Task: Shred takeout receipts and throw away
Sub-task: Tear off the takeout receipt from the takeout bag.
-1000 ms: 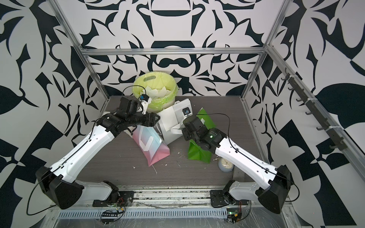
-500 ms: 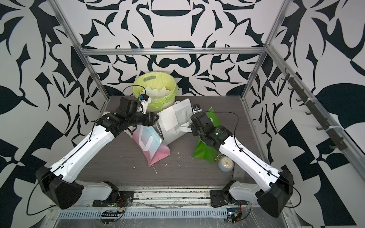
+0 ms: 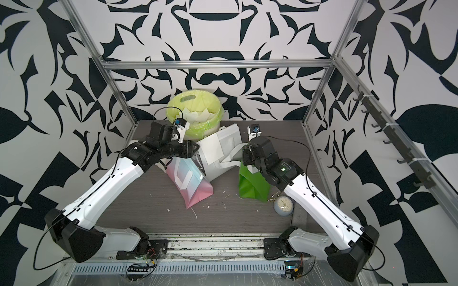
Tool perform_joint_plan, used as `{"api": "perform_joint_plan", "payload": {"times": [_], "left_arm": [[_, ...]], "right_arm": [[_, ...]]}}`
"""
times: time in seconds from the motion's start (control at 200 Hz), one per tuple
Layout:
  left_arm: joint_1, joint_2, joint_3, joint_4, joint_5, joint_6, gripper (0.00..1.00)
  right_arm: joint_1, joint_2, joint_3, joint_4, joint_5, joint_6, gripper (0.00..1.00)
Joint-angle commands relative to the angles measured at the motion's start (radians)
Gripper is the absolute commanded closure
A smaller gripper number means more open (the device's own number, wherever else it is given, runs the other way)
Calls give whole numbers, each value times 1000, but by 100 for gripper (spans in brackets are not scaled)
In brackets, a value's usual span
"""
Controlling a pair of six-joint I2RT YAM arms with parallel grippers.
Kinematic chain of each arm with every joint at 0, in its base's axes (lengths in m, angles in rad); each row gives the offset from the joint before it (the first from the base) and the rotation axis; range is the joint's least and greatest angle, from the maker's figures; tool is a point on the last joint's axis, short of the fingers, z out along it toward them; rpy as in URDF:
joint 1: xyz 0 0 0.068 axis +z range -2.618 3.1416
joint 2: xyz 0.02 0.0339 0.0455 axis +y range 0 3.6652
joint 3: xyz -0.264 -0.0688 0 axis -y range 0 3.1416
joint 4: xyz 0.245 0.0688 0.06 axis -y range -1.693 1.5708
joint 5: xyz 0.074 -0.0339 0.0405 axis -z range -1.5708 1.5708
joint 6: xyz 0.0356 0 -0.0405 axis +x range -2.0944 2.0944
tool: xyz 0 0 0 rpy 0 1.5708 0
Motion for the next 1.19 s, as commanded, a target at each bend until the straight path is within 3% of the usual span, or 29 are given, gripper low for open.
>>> {"api": "perform_joint_plan", "payload": {"times": [0.0, 0.1, 0.23, 0.385, 0.56, 0.725, 1.19], "left_arm": [[2, 2, 18, 7, 8, -4, 54], [2, 4, 15, 9, 7, -4, 58], [1, 7, 16, 9, 4, -6, 62], [2, 15, 17, 11, 8, -14, 64], [1, 13, 15, 11, 10, -22, 66], [1, 13, 11, 16, 8, -33, 70], [2, 21, 5, 3, 37, -45, 75]], "right_arm": [[0, -8, 47, 54, -81, 66, 83], [23, -10, 42, 66, -162, 128, 83], [110, -18, -11, 117, -162, 291, 82], [249, -15, -111, 278, -102, 567, 75], [342, 6, -226, 444, 53, 885, 68], [414, 58, -283, 540, 164, 1069, 58], [444, 214, -307, 684, 274, 1243, 34]]}}
